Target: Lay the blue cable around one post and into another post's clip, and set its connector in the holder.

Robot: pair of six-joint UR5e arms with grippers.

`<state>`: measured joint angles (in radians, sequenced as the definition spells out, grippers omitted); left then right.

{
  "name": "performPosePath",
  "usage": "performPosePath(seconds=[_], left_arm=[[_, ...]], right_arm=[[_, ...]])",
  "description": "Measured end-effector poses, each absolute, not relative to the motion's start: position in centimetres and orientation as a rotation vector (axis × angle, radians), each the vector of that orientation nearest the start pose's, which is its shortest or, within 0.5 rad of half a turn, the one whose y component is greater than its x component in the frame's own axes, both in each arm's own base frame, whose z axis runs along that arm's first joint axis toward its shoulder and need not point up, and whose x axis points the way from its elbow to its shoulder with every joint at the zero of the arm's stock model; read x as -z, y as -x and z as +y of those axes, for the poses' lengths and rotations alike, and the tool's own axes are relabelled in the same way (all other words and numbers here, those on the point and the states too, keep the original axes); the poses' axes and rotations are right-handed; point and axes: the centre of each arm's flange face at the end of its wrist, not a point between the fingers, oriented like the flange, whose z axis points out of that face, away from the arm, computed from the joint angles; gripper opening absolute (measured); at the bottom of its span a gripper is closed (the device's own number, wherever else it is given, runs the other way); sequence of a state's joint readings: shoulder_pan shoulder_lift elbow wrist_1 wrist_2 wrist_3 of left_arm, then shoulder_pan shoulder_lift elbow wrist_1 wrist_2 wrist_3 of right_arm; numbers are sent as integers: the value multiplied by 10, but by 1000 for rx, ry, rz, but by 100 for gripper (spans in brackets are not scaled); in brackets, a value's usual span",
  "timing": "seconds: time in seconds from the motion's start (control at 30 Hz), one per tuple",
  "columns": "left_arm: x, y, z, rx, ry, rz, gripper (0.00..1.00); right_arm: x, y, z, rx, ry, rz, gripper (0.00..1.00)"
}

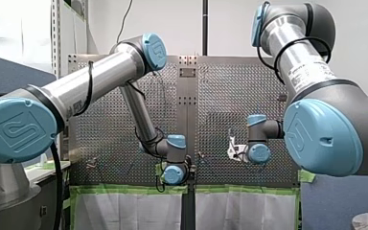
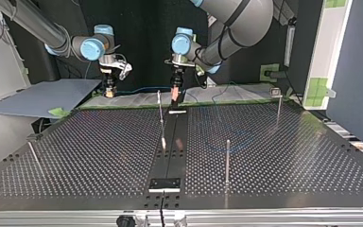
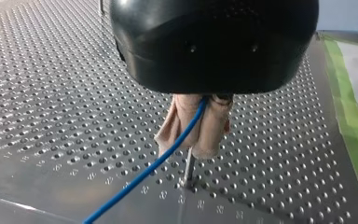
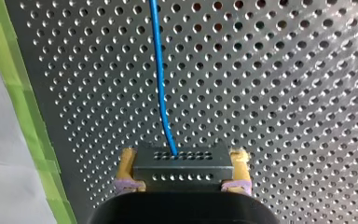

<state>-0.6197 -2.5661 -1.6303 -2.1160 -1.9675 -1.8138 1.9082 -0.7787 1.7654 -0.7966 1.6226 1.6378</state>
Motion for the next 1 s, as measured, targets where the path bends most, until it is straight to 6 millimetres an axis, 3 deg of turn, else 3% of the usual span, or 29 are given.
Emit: performPosePath(seconds=[0.3, 1.0], left_arm=[[49, -463, -450, 308, -10, 1603, 4], [44, -469, -455, 262, -23, 1587, 4]], right_arm=[[-17, -308, -528, -1327, -1532, -1245, 33], [-18, -304, -533, -1333, -1511, -1240, 33]])
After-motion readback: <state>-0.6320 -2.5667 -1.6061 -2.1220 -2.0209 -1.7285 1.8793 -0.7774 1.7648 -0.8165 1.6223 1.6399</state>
